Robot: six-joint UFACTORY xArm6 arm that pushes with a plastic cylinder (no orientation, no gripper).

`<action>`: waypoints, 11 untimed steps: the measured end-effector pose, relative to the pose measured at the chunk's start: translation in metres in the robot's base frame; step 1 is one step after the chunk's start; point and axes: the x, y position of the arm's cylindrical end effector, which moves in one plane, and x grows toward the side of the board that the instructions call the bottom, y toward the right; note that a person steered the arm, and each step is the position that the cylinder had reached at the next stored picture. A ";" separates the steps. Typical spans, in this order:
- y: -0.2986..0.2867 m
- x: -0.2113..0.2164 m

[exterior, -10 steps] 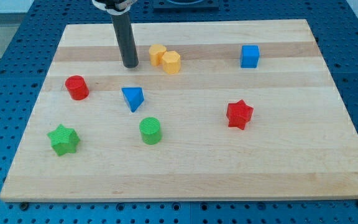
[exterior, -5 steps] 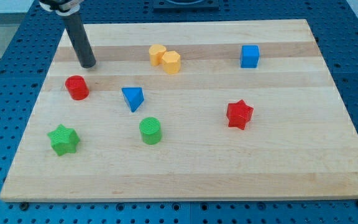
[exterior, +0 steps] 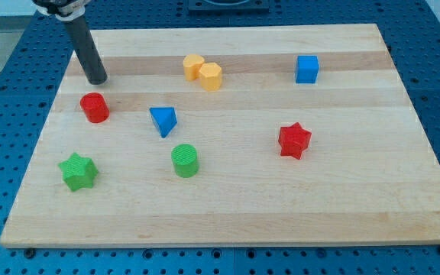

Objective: Move the red circle slightly towards the blue triangle

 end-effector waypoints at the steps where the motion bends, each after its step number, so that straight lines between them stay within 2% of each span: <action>1: -0.015 0.014; 2: -0.017 0.053; 3: -0.017 0.064; 9: 0.014 0.088; 11: -0.005 0.109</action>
